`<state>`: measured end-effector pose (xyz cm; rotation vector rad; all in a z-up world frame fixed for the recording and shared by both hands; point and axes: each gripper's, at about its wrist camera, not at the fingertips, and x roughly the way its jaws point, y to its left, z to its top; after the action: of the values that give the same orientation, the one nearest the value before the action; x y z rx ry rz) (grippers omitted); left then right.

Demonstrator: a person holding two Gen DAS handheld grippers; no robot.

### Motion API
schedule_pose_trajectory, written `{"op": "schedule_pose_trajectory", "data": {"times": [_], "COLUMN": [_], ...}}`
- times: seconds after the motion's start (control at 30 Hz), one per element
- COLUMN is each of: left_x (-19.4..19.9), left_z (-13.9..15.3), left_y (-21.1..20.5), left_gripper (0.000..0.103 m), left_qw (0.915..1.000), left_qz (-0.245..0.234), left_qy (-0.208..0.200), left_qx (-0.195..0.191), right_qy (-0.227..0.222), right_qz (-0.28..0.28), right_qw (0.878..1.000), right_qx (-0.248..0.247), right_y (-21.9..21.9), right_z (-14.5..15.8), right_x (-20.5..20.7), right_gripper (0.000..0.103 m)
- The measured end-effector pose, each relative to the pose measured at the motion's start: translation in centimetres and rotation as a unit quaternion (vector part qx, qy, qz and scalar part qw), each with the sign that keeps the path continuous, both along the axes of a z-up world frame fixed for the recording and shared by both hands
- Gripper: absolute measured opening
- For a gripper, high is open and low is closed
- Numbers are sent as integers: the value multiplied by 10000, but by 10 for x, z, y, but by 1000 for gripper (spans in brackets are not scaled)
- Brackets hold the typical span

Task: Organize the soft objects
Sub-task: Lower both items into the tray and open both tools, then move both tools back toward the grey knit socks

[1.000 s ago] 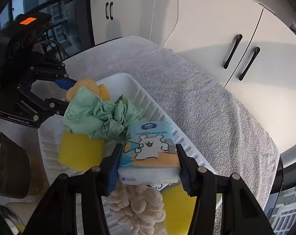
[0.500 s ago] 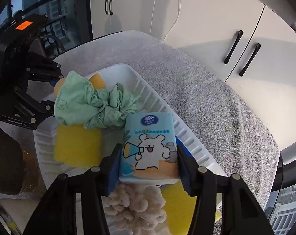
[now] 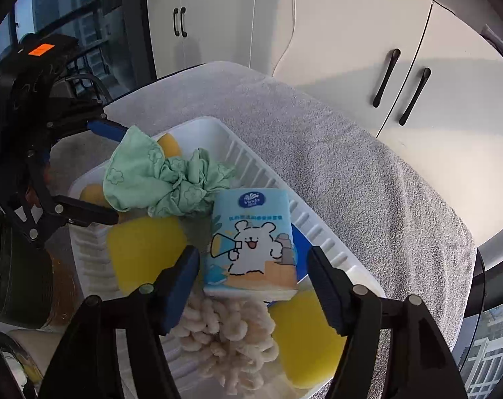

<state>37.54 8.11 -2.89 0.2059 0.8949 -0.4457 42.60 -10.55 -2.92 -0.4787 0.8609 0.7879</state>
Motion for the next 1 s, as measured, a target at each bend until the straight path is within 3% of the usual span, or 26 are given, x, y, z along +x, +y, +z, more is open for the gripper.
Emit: {"op": "schedule_pose_trajectory", "data": {"times": [0.13,0.4,0.6,0.93,1.0], "left_x": [-2,-24,-55,-131,-150], "left_z": [8,29,46,53,52], "left_y": [14,38,61,74,69], "left_gripper": [100,103,103,103,103], "left_qw": [9997,9978,9940,9858,9842], "left_qz": [176,472,782,1324,1400], "left_qy": [-39,-231,-431,-750,-806], "left_qx": [-189,-415,-632,-713,-728], "right_qy": [-73,-283,-310,-170,-138], "right_qz": [-50,-309,-719,-1395,-1425], "right_qw": [9997,9974,9922,9804,9784], "right_qx": [221,586,972,1383,1492], "right_y": [-12,-52,-93,-146,-150], "right_z": [13,38,52,43,39], "right_x": [-7,-43,-70,-130,-148], "right_gripper": [71,72,78,103,103]}}
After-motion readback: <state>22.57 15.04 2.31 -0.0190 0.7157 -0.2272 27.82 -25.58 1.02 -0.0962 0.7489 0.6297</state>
